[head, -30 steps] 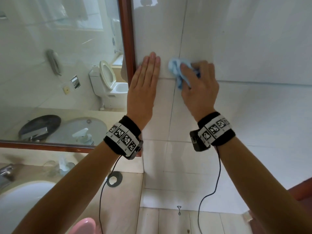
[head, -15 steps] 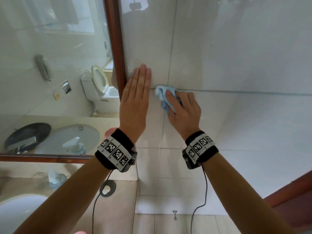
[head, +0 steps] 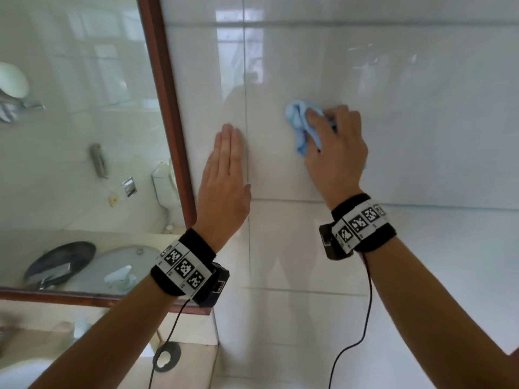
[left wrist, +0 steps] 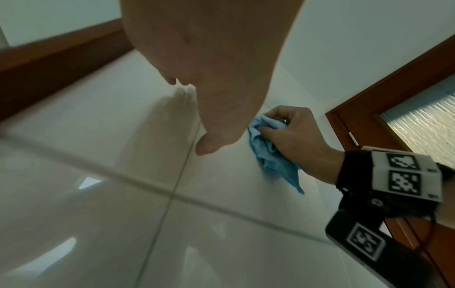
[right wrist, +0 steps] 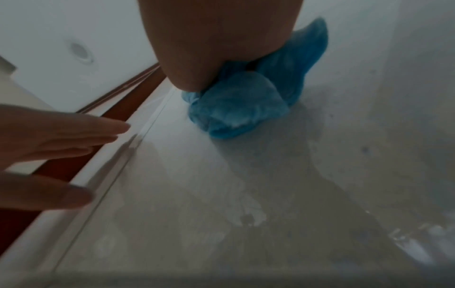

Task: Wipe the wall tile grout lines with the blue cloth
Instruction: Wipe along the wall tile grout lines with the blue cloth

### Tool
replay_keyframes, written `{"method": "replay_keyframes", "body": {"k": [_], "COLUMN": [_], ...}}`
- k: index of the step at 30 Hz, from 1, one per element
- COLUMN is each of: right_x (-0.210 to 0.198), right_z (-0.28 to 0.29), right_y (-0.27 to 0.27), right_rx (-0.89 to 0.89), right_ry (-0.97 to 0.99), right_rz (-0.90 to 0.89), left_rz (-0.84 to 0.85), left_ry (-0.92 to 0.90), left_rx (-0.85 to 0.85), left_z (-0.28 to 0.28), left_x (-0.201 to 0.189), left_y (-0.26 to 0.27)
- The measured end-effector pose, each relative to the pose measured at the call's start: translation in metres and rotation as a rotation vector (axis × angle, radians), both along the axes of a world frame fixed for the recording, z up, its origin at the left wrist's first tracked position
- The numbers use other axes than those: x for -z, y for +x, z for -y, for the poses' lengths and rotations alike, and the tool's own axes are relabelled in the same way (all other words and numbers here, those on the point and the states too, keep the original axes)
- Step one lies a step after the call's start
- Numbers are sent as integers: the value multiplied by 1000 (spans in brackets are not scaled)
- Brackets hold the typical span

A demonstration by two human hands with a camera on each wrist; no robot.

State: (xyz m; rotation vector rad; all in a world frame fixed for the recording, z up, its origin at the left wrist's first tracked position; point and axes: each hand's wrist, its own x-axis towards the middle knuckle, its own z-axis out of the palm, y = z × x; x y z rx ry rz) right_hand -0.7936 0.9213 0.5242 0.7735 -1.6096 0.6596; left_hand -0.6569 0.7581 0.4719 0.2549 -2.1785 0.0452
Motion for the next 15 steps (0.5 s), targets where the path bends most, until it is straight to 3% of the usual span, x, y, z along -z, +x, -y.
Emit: {"method": "replay_keyframes", "body": {"k": [3, 6, 15], "right_x": [-15, -46, -248], "right_z": [-11, -32, -79], "right_y": [5, 11, -22], "right_rx": [-84, -174, -49], "right_ry": [72, 3, -194], "right_rz": [51, 39, -105], "left_rz": [-18, -44, -124], "left_ry": [12, 1, -106], "left_rx": [21, 18, 95], "left_z": [-14, -22, -39], "left_x": [-33, -63, -148], "left_y": [-13, -23, -52]}}
